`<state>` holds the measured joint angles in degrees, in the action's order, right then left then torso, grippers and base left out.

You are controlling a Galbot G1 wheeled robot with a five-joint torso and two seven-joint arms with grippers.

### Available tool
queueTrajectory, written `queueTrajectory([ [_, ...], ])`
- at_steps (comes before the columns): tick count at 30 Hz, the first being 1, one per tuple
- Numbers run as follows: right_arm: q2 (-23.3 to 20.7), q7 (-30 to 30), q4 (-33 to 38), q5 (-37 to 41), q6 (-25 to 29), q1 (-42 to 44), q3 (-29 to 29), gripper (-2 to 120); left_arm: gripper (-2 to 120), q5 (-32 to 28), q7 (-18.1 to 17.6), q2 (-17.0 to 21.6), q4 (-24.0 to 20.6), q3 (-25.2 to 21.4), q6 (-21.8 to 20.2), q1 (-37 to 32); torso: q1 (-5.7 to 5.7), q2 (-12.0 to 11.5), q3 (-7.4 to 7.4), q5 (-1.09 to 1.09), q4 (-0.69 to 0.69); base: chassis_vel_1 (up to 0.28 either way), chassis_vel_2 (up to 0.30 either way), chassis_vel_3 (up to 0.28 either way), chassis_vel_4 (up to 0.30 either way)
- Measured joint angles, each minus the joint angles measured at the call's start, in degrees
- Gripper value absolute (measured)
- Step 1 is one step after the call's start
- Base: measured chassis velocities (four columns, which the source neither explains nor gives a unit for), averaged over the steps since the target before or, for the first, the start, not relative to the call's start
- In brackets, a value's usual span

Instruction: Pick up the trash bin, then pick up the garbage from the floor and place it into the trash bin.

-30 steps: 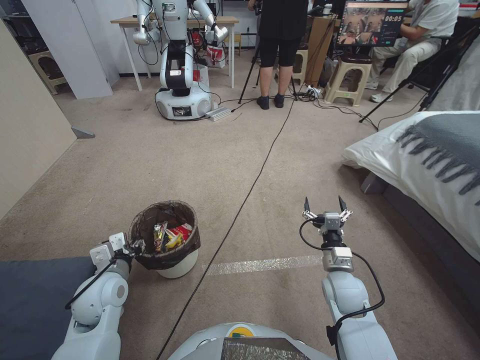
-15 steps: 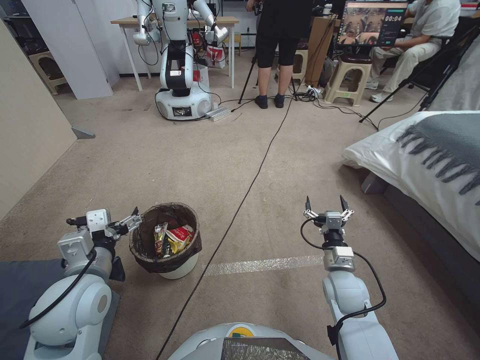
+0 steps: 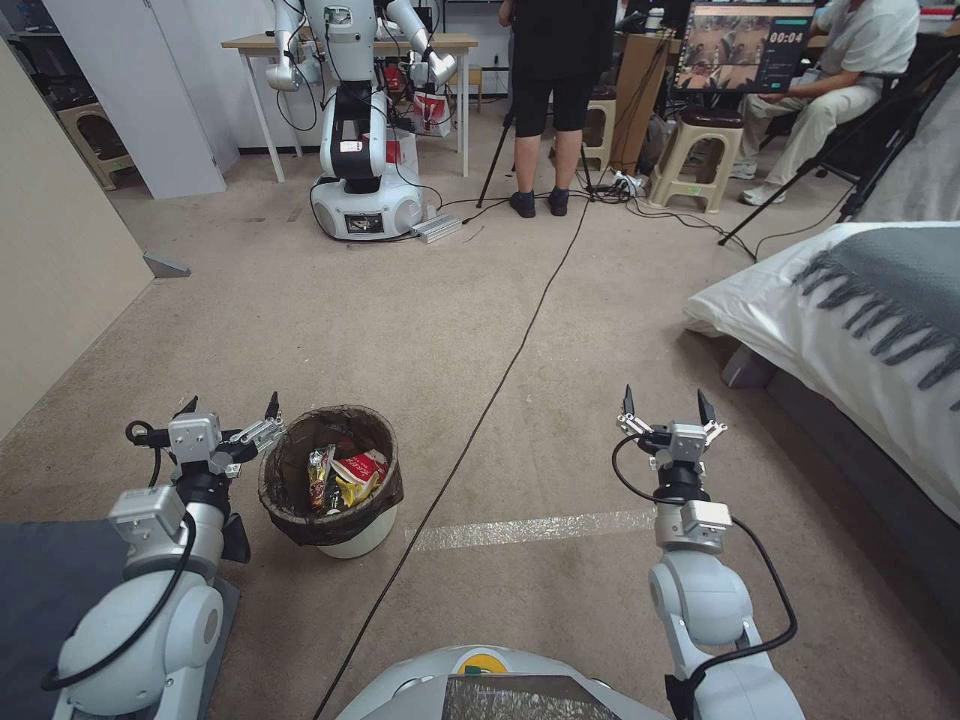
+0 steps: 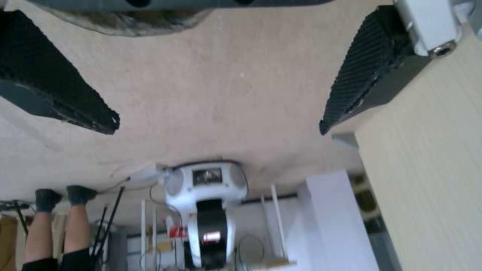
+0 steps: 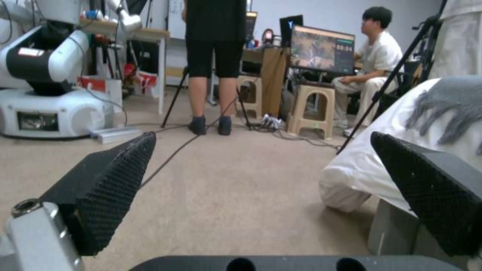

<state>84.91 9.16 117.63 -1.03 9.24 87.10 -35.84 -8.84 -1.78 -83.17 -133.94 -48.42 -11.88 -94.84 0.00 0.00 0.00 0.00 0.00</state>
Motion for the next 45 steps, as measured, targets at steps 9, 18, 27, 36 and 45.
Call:
queueTrajectory([
  [9, 1.26, 0.71, 1.30, -0.11, 1.26, 3.62, 0.24, 100, 100, 5.45, -1.22, -0.85, 8.09, 0.05, 12.15, -5.09, 0.00, 0.00, 0.00, 0.00, 0.00, 0.000, 0.000, 0.000, 0.000],
  [18, 2.72, 0.74, 1.48, -1.01, 3.88, 7.18, 1.19, 100, 100, 5.48, -5.13, -0.88, 12.88, 0.91, 19.95, -10.13, 0.00, 0.00, 0.00, 0.00, 0.01, 0.000, 0.000, 0.000, 0.000],
  [27, 3.20, 0.74, 0.98, -2.00, 4.84, 7.62, 1.94, 100, 100, 4.56, -6.42, -0.56, 14.11, 1.01, 20.25, -10.68, 0.00, 0.00, 0.00, 0.00, 0.00, 0.000, 0.000, 0.000, 0.000],
  [36, 3.09, 0.60, 1.11, -2.11, 4.65, 7.54, 1.71, 100, 100, 4.92, -6.44, -0.81, 13.47, 1.34, 19.75, -9.93, 0.00, 0.00, 0.00, 0.00, 0.00, 0.000, 0.000, 0.000, 0.000],
  [45, 3.07, 0.56, 1.13, -2.13, 4.56, 7.51, 1.67, 100, 100, 4.93, -6.45, -0.82, 13.37, 1.34, 19.59, -9.90, 0.00, 0.00, 0.00, 0.00, 0.00, 0.000, 0.000, 0.000, 0.000],
])
